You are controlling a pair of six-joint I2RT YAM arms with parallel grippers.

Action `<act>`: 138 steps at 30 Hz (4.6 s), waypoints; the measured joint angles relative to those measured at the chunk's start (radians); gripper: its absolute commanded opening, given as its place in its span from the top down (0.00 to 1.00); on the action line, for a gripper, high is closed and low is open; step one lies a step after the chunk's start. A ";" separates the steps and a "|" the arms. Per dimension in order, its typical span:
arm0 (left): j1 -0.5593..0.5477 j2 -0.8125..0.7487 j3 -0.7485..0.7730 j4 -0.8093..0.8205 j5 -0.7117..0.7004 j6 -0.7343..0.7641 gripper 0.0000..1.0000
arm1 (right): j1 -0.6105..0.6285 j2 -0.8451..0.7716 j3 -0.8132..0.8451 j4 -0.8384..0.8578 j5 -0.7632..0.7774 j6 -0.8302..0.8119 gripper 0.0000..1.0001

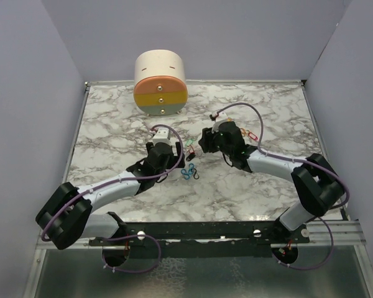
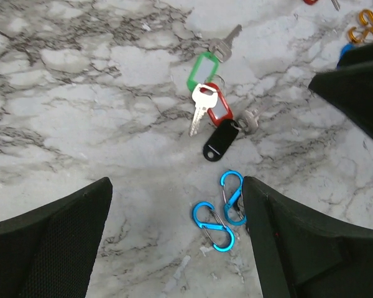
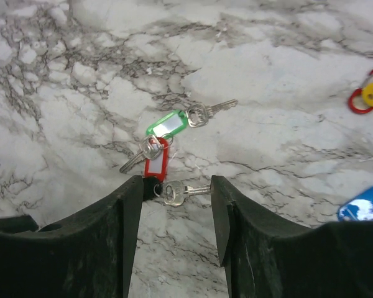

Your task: Put the keys on the keyring

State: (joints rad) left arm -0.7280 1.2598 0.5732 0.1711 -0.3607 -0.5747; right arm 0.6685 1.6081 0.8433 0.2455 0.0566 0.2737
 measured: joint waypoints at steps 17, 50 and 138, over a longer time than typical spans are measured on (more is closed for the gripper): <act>-0.252 0.135 -0.010 -0.078 -0.160 -0.110 0.11 | 0.000 -0.216 -0.112 0.009 0.211 0.028 0.22; -0.320 0.253 0.022 -0.140 -0.352 -0.145 0.11 | 0.000 -0.245 -0.113 0.017 0.214 0.028 0.22; -0.242 0.298 0.027 -0.044 -0.320 -0.112 0.46 | 0.000 -0.232 -0.113 0.017 0.208 0.028 0.25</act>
State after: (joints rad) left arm -0.9703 1.5574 0.6003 0.1272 -0.6811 -0.6865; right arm 0.6685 1.3762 0.7300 0.2623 0.2649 0.3019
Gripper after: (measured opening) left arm 0.592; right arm 0.754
